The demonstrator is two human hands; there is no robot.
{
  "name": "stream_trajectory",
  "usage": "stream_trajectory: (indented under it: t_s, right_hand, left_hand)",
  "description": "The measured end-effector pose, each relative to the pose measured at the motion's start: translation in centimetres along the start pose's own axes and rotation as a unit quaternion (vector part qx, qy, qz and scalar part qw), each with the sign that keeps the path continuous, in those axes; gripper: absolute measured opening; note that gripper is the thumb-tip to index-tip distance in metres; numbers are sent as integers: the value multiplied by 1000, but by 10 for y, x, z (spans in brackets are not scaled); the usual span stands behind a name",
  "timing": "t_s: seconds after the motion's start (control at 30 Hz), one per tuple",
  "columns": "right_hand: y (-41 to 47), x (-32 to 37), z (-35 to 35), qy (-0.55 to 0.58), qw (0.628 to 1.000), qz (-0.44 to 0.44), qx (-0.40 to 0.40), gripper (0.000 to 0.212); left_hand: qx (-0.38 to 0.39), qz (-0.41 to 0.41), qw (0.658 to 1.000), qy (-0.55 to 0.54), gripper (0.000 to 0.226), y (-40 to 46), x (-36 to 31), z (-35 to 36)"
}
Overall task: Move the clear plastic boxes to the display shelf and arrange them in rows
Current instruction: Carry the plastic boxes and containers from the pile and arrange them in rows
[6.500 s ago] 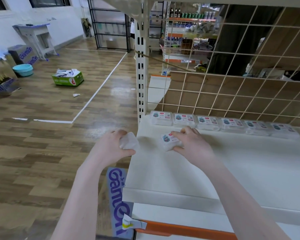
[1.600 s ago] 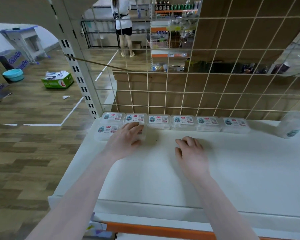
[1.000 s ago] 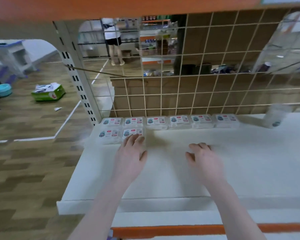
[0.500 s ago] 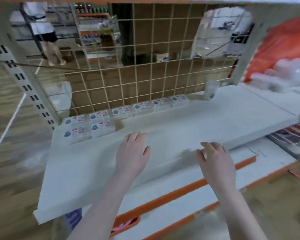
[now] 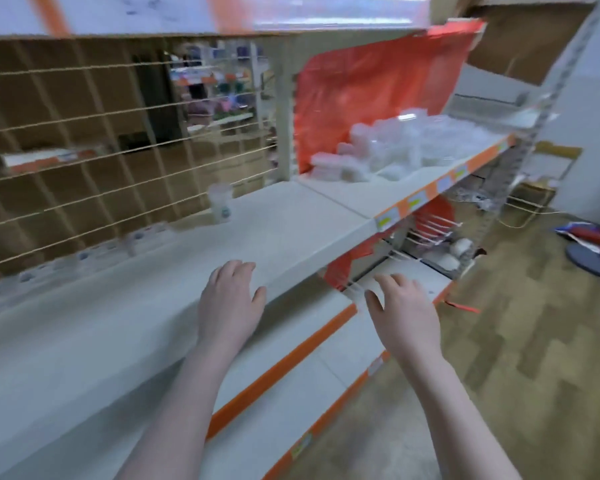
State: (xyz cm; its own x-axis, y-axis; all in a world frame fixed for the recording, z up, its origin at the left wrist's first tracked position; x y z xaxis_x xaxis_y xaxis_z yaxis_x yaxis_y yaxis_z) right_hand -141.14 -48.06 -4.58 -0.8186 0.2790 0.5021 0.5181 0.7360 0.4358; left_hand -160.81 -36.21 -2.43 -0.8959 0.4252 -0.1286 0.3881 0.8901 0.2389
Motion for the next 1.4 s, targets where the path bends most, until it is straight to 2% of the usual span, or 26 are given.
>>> stream_trajectory:
  t_s: [0.17, 0.33, 0.8, 0.93, 1.1, 1.27, 1.4]
  right_hand:
    - [46, -76, -34, -22, 999, -27, -18, 14]
    - [93, -119, -37, -21, 997, -54, -53, 16]
    - [278, -178, 29, 3, 994, -84, -64, 20]
    - [316, -182, 50, 7, 996, -83, -34, 26]
    - [362, -185, 76, 48, 991, -123, -18, 25]
    - [412, -201, 86, 107, 973, -201, -30, 20]
    - [460, -219, 91, 138, 958, -251, -8, 32]
  left_hand:
    - [3, 12, 1000, -23, 43, 34, -94, 15]
    - [-1, 25, 999, -26, 44, 75, -148, 30]
    - [-17, 30, 998, -50, 44, 268, -203, 89]
    - [-32, 26, 998, -44, 40, 302, -200, 92]
    - [-41, -23, 998, -39, 45, 329, -196, 101]
    - [-64, -98, 993, -24, 37, 351, -209, 114]
    - [-79, -172, 981, -26, 32, 367, -236, 119]
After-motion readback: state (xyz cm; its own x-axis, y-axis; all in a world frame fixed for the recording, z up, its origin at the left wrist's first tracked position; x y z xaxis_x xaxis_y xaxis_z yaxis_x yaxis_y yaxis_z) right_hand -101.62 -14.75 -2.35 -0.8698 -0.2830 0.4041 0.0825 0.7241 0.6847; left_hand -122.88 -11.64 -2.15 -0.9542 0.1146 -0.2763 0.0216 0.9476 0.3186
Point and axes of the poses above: each hand's wrist, its own y-axis towards the middle knuckle, its own z-axis out of the palm, x = y × z, the point moved 1 cm from there along y, towards the middle knuckle, and after that the axes turned 15 degrees about y, right-handed, at the moved point
